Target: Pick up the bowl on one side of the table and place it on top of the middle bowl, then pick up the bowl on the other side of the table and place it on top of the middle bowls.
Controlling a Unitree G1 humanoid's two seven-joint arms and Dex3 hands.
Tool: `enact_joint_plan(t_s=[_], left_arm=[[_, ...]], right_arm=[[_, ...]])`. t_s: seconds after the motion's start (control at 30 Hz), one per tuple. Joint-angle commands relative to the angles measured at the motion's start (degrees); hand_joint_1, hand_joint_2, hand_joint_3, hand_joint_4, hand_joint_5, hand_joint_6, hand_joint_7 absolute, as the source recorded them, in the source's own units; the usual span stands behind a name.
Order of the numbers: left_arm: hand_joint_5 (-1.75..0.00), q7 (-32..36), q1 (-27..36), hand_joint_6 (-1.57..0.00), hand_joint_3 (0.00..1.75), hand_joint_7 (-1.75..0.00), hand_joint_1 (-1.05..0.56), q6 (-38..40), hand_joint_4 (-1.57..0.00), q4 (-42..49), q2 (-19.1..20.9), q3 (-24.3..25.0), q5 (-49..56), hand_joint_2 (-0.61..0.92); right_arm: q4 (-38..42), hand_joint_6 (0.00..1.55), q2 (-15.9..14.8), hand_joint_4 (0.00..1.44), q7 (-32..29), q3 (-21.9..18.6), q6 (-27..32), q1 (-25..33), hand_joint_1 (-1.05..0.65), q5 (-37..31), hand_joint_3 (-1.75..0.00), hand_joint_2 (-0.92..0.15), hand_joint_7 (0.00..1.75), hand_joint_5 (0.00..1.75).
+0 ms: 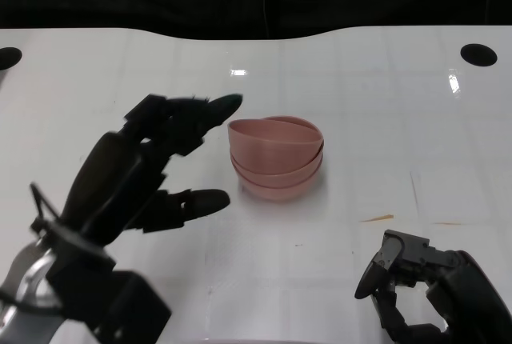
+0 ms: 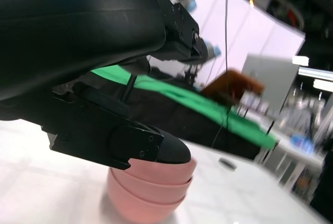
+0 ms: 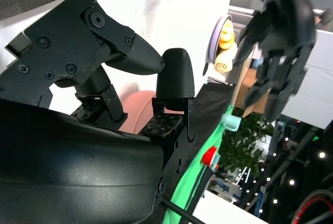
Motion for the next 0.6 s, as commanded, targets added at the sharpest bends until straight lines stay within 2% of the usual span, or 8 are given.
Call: enact_joint_plan(t_s=[0.03,0.27,0.33,0.43,0.53,0.6], left_arm=[[-1.13,1.12,4.28,-0.52,0.24,-0.27,-0.39,-2.96,-0.21,-1.78,-0.83,2.73,-3.34,0.92],[-1.19,-2.29,13.06,-0.69,0.27,-0.45,-0.30,-7.31,-0.41,-5.55,-4.32,4.89,-13.22,0.92],[-1.14,-3.89,16.53,-0.79,0.25,-0.56,-0.28,-5.86,-0.58,-8.07,-5.87,4.64,-17.50,0.92],[-1.17,-7.58,22.94,-0.87,0.26,-0.75,-0.20,-2.50,-0.72,-13.65,-7.74,2.98,-25.03,0.92],[-1.23,-10.74,28.29,-0.87,0.40,-0.89,-0.18,3.14,-0.78,-19.66,-9.03,2.14,-30.89,0.87],[-1.32,-12.56,31.99,-0.87,0.71,-0.96,-0.18,7.63,-0.81,-23.44,-9.51,1.88,-34.79,0.74]], right_arm=[[-1.05,0.78,-0.73,0.89,-0.13,-0.65,0.47,0.64,-0.21,0.56,-1.21,-0.47,1.49,1.75],[-1.58,0.78,-0.89,0.89,0.25,-0.83,1.24,0.77,-0.20,1.29,-1.22,-0.46,1.49,1.75],[-1.59,0.78,-0.76,0.90,0.20,-0.80,1.24,0.72,-0.21,1.24,-1.21,-0.46,1.49,1.75],[-1.41,0.78,-0.54,0.90,0.35,-0.70,1.09,0.71,-0.20,1.61,-1.22,-0.46,1.49,1.75],[-1.72,0.78,-0.57,0.89,0.45,-0.59,1.46,0.90,-0.20,1.73,-1.22,-0.46,1.48,1.75],[-2.10,0.78,-0.49,0.89,0.29,-0.50,1.90,1.06,-0.20,1.64,-1.22,-0.47,1.48,1.75]])
